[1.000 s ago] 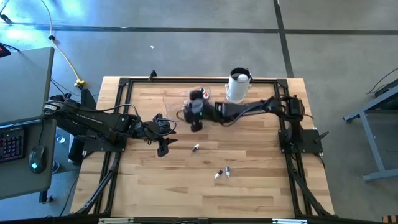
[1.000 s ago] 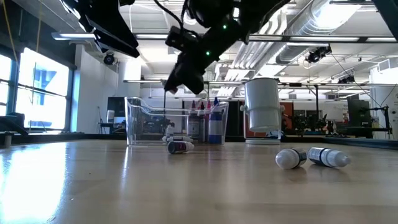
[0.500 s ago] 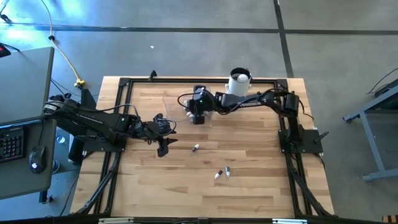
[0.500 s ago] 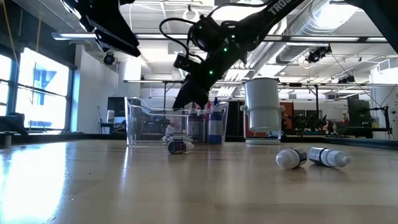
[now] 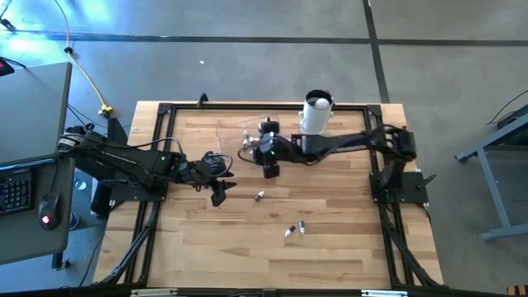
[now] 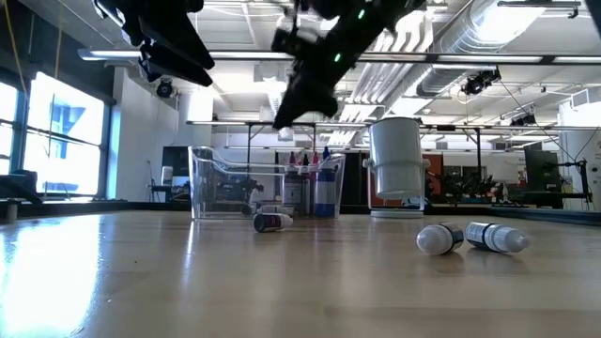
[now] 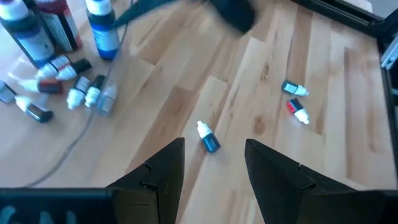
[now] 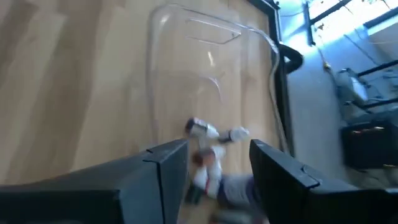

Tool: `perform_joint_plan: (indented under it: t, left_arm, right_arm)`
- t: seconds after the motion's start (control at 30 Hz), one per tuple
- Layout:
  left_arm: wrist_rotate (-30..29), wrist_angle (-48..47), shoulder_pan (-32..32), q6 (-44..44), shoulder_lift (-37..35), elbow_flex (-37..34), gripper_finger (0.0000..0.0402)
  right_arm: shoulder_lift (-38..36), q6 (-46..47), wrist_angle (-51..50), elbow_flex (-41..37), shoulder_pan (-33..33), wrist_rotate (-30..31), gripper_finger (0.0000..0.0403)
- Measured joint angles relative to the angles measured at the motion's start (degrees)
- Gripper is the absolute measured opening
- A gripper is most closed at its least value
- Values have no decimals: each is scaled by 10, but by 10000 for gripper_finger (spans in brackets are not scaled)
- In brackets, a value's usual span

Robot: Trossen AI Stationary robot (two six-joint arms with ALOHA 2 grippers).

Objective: Pick & Place food coloring
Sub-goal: Put the small green food coloring bottle into the transparent container

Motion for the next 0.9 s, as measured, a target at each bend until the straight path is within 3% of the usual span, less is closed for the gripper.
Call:
perform_joint_plan:
  t: [0.3,0.47,0.63,0.9]
  left_arm:
    - [-31,1,0,-66,72,-14,168]
    - [-36,72,0,-9,141,-15,168]
    - [-14,215,1,29,190,-13,168]
    - [7,233,26,-67,239,-14,168]
  right_arm:
    - [-132,140,-159,-1,67,93,145]
    - [-157,203,-164,-1,54,115,134]
    - [-152,220,-153,-17,30,84,124]
    - [-155,162,-98,-59,7,30,117]
